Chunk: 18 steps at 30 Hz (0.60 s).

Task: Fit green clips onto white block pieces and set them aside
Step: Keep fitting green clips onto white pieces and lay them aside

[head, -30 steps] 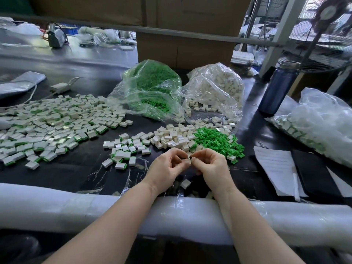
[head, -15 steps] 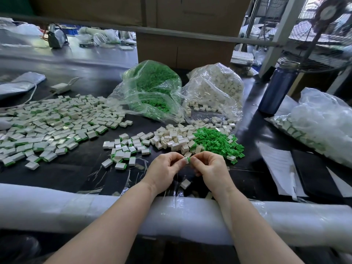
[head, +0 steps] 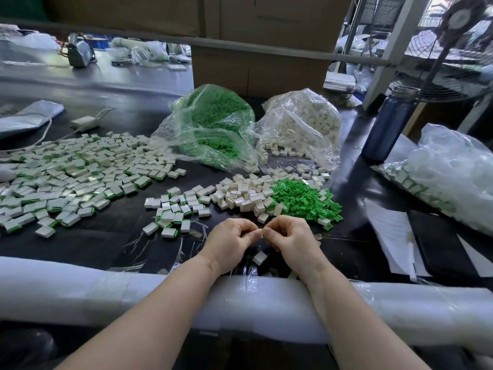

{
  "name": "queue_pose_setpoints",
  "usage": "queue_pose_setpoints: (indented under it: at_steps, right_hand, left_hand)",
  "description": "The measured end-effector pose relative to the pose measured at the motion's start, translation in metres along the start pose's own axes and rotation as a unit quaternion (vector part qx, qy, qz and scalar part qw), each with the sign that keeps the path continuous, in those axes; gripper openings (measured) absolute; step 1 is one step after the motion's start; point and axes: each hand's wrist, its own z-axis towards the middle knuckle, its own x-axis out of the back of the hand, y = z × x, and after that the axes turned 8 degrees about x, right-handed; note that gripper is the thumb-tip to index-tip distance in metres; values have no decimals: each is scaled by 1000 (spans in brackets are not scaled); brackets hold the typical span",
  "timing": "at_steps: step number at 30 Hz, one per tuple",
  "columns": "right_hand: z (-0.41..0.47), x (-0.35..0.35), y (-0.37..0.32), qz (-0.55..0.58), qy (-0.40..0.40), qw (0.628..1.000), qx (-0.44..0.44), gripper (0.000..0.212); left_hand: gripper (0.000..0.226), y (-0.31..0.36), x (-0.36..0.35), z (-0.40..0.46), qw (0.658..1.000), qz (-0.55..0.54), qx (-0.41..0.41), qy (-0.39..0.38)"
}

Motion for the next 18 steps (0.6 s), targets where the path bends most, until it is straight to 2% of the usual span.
queue_pose_setpoints:
  at_steps: [3, 9, 18]
  right_hand:
    - [0, 0, 0, 18, 15, 1000, -2, 20]
    - [0, 1, -1, 134, 65, 989, -13, 12]
    - [-2, 1, -1, 153, 34, 988, 8, 18]
  left_hand:
    - [14, 0, 0, 0, 1000, -13, 0, -1]
    - [14, 3, -2, 0, 997, -76, -13, 4]
    - [7, 7, -2, -2, 996, -79, -9, 25]
